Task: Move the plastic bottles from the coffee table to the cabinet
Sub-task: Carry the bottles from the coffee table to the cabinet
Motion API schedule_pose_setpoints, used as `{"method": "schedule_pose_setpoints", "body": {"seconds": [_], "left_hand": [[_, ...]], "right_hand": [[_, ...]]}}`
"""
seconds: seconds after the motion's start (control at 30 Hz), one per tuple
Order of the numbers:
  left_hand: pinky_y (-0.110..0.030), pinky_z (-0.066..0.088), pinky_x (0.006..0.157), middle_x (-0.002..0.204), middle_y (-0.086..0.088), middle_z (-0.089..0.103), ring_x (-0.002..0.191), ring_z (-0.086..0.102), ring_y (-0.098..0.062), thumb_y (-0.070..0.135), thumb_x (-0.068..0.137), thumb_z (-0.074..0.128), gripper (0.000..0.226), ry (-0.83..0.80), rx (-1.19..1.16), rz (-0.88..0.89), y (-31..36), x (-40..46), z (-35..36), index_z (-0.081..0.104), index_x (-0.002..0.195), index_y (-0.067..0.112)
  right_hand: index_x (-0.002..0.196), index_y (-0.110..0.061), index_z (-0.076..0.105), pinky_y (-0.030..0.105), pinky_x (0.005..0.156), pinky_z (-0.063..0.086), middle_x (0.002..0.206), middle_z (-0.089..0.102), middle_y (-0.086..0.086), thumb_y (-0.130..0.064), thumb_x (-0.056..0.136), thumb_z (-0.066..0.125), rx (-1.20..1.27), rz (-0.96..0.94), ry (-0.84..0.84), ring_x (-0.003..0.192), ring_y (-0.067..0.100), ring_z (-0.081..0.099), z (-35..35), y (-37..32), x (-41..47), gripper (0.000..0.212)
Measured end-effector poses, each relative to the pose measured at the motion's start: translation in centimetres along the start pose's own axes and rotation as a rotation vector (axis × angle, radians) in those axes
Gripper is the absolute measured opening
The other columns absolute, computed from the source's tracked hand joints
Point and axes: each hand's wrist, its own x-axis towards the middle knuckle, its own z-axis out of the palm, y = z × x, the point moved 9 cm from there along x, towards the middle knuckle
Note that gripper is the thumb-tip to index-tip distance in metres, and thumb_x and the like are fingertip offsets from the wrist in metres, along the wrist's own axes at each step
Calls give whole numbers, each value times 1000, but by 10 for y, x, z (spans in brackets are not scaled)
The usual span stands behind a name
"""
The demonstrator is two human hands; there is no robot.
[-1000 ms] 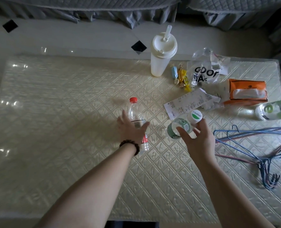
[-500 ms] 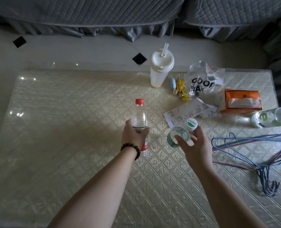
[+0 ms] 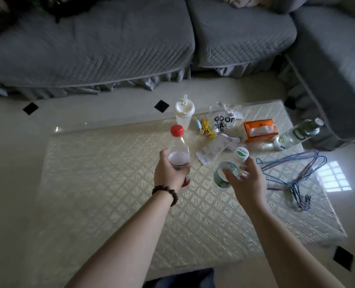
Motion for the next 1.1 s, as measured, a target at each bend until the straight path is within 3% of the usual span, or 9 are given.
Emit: {"method": "schedule_pose_setpoints", "body": {"seconds": [0.2,0.33,0.4,0.47,0.53,0.67,0.77,0.93,1.1], "left_hand": [[-26,46,75,106,6,61,90,59,-14,36,69,81,66,-96,55,196,37,-60,-21,44,123,27],[-14,41,66,101,7,60,85,57,-12,34,69,81,65,-187,67,267,49,-97,-18,45,122,23],[-16,43,66,100,5,61,87,61,-16,33,69,82,62,-243,71,304,52,-116,-7,46,118,22],[-7,39,56,97,3,61,80,61,-15,30,71,82,57,-315,81,335,57,-139,10,47,114,19],[-4,37,51,98,2,60,76,57,-14,28,71,82,57,-394,94,363,61,-163,31,47,115,17],[-20,42,77,103,7,55,95,59,-17,34,69,82,60,-557,161,470,68,-220,81,45,115,20],[-20,40,79,105,8,54,95,56,-14,34,70,82,66,-698,209,534,75,-273,117,44,122,20],[-14,40,73,108,0,61,93,58,-17,29,69,83,64,-888,252,677,80,-372,171,48,121,15],[-28,50,85,109,1,62,96,60,-18,37,67,82,64,-1082,345,720,60,-480,224,45,118,25]], "right_hand": [[107,-28,55,45,78,54,102,64,1,-54,61,72,36,58,157,87,25,65,-46,-4,-68,55],[108,-16,59,40,77,53,100,62,1,-32,71,80,76,78,265,89,26,64,-74,-1,-112,46],[112,-17,58,42,76,55,102,63,0,-37,69,80,98,104,312,88,25,65,-89,6,-134,52],[114,-21,57,46,74,57,103,63,0,-51,63,77,120,124,392,87,24,66,-109,21,-159,62],[116,-21,57,47,75,57,102,62,0,-49,65,77,132,140,475,88,24,65,-130,38,-186,62],[127,-18,54,46,79,57,111,63,6,-58,64,72,167,221,627,92,23,65,-174,79,-248,77],[125,-25,55,46,73,58,107,64,4,-60,65,70,194,277,753,87,22,66,-207,107,-300,70],[128,-20,54,37,76,57,113,62,5,-36,77,74,228,440,962,91,19,63,-259,157,-390,57],[125,-20,55,38,80,55,111,62,5,-40,75,74,183,548,1140,96,21,61,-303,209,-488,57]]}}
